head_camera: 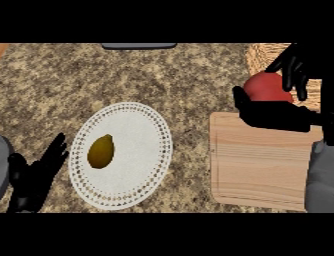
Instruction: Pick the bell pepper from the cutting board and place it in the basket
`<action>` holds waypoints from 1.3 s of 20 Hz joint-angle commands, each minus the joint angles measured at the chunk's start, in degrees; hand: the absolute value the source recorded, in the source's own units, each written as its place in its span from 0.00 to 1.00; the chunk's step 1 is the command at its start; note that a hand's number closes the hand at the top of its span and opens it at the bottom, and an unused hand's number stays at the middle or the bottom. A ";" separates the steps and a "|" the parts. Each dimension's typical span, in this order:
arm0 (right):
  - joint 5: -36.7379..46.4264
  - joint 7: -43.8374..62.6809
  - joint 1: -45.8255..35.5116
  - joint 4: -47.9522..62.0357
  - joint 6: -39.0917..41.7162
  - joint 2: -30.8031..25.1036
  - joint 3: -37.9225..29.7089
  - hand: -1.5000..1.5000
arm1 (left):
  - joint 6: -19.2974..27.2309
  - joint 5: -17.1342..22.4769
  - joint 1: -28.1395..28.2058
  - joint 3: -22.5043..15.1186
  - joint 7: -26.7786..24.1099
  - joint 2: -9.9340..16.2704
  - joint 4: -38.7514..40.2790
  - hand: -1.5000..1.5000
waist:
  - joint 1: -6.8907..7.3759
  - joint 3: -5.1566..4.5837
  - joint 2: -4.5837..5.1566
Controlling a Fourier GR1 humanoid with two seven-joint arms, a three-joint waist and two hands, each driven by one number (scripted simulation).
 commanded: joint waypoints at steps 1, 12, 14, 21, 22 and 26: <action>-2.46 4.88 -9.23 0.91 2.59 -4.42 -9.75 1.00 | -0.43 -0.38 2.63 -0.93 2.17 -0.41 3.52 0.50 | 0.63 -0.83 0.68; -10.90 -0.77 -20.58 20.92 7.10 -18.72 -22.69 1.00 | -1.18 -0.64 0.32 -1.24 3.28 -1.82 4.88 0.50 | 1.39 -0.82 1.17; -10.66 -2.91 -20.15 23.91 7.50 -21.15 -23.30 1.00 | -0.65 -0.93 1.10 -0.79 4.22 -1.28 2.91 0.50 | 1.45 -0.78 1.03; -8.66 -14.76 -17.74 35.52 0.98 -22.09 -23.04 1.00 | -2.63 -0.62 1.09 0.60 2.15 -0.68 4.73 0.50 | 1.81 -0.78 1.14; -10.14 -17.97 -17.83 39.22 1.54 -23.84 -24.85 1.00 | -0.75 -2.70 -1.39 -0.86 2.81 -2.17 6.92 0.50 | 1.60 -0.77 1.44; -10.63 -22.57 -17.76 47.05 -2.41 -23.94 -27.11 1.00 | -3.00 -1.41 -0.28 0.13 2.35 -0.96 6.07 0.50 | 2.18 -0.72 1.57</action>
